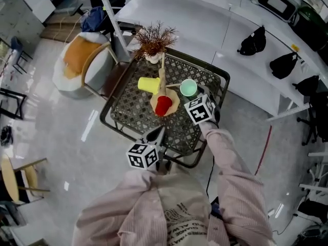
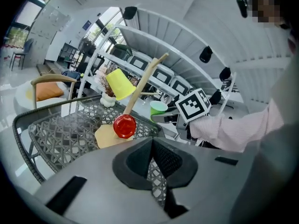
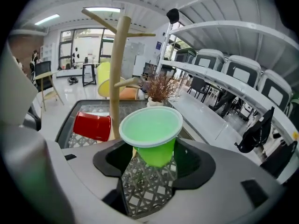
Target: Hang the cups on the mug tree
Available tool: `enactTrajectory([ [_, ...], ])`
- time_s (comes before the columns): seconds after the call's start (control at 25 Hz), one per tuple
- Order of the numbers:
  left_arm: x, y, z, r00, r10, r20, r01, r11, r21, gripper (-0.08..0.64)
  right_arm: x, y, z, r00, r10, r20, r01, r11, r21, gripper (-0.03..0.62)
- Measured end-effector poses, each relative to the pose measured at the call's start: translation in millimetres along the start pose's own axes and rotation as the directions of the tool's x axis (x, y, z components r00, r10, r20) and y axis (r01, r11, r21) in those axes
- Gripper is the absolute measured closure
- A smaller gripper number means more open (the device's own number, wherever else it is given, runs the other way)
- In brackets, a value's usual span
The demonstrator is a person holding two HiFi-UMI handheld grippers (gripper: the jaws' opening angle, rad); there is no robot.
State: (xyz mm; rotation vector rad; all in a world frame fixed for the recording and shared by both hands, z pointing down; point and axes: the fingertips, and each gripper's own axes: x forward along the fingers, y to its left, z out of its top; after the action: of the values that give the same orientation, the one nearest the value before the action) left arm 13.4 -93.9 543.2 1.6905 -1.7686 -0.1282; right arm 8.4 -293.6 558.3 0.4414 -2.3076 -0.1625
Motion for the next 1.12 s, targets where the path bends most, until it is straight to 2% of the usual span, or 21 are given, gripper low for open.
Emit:
enactTrajectory([
  [0.16, -5.2, 0.6, 6.2, 1.0, -0.018, 0.004, 0.018, 1.0, 0.012, 0.561, -5.7, 4.4, 10.9, 1.0, -0.015, -0.009, 0.015, 0.998, -0.061, 0.322],
  [0.36, -12.5, 7.9, 19.6, 1.0, -0.019, 0.009, 0.019, 0.998, 0.062, 0.561, -15.4, 13.8, 25.1, 0.999, -0.052, -0.018, 0.048, 0.987, -0.151, 0.322],
  [0.52, -16.1, 8.4, 27.3, 0.999, -0.044, 0.016, 0.042, 0.996, 0.083, 0.561, -21.7, 15.7, 33.2, 0.993, -0.115, -0.041, 0.101, 0.963, -0.25, 0.322],
  [0.8, -18.0, 8.2, 31.5, 0.997, -0.077, 0.014, 0.075, 0.991, 0.107, 0.561, -27.3, 14.2, 44.5, 0.982, -0.178, -0.065, 0.144, 0.924, -0.355, 0.322],
  [0.96, -21.2, 13.2, 33.9, 0.997, -0.079, 0.018, 0.077, 0.991, 0.113, 0.561, -24.7, 19.8, 47.5, 0.974, -0.21, -0.086, 0.149, 0.877, -0.456, 0.322],
  [1.12, -24.2, 16.6, 33.8, 0.996, -0.085, 0.021, 0.082, 0.99, 0.115, 0.561, -23.5, 26.5, 54.5, 0.963, -0.256, -0.08, 0.162, 0.792, -0.588, 0.322],
])
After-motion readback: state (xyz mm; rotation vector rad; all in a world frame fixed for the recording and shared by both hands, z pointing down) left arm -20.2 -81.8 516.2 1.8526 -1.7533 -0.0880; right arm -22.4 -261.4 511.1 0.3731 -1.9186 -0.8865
